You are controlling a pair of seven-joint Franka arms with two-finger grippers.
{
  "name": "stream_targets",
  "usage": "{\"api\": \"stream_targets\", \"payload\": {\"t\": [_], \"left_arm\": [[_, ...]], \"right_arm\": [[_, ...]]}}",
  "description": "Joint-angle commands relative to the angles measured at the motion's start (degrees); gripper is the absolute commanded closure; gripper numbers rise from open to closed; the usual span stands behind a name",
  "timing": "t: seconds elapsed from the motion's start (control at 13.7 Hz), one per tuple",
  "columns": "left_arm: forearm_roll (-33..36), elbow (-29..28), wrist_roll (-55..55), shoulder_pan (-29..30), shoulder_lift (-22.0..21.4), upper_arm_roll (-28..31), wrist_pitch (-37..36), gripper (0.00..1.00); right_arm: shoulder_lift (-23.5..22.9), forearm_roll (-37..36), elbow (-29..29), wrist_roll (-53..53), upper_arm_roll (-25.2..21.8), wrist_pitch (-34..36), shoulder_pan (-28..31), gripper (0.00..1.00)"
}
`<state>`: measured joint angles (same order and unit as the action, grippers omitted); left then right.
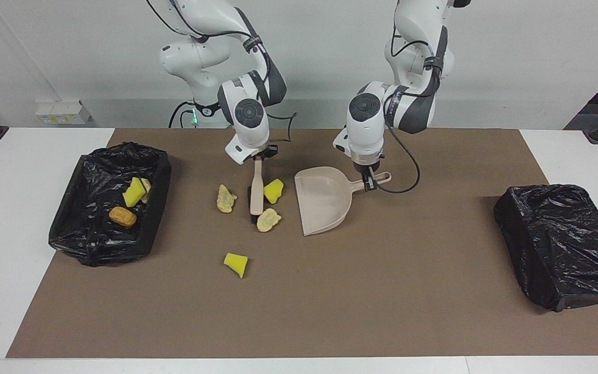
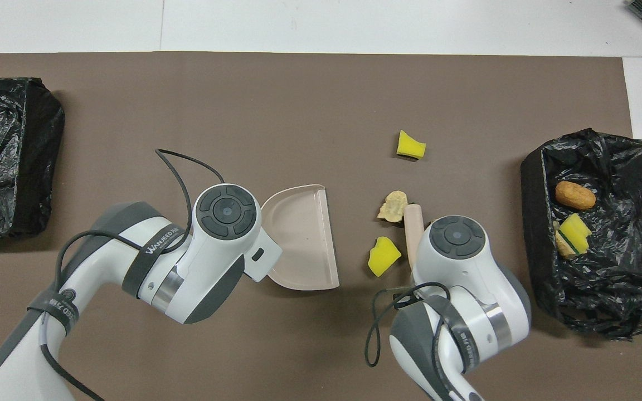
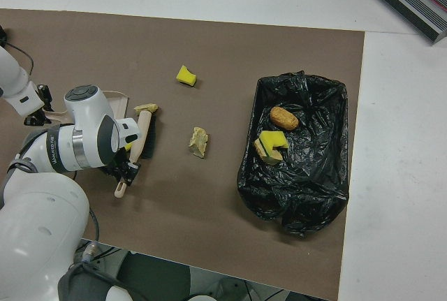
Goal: Sweep and dump trash in bin
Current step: 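Sweep the yellow sponge into the dustpan with the right gripper's brush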
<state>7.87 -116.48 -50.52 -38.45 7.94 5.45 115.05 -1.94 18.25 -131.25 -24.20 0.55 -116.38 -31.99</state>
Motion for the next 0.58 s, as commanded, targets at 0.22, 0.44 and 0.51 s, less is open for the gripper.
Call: {"api": "stream_targets", "payload": {"t": [0.22,0.44,0.51], "left_arm": [[1.3,-1.6,-0.9,-0.7,-1.7,0.4,-0.8,1.00],[1.3,-1.6,-0.9,-0.7,-1.7,0.4,-0.8,1.00],[1.3,-1.6,-0.9,-0.7,-1.7,0.4,-0.8,1.00]], "right_arm": [[-1.3,8.0,7.3,-5.8,0.2,-0.2,-3.5,1.00],[4.6,7.7,9.1,-5.9,-0.5,7.2,-2.6,1.00],[5.9,6.8,9.6,-5.9,-0.8,9.8,-1.5,1.00]]}}
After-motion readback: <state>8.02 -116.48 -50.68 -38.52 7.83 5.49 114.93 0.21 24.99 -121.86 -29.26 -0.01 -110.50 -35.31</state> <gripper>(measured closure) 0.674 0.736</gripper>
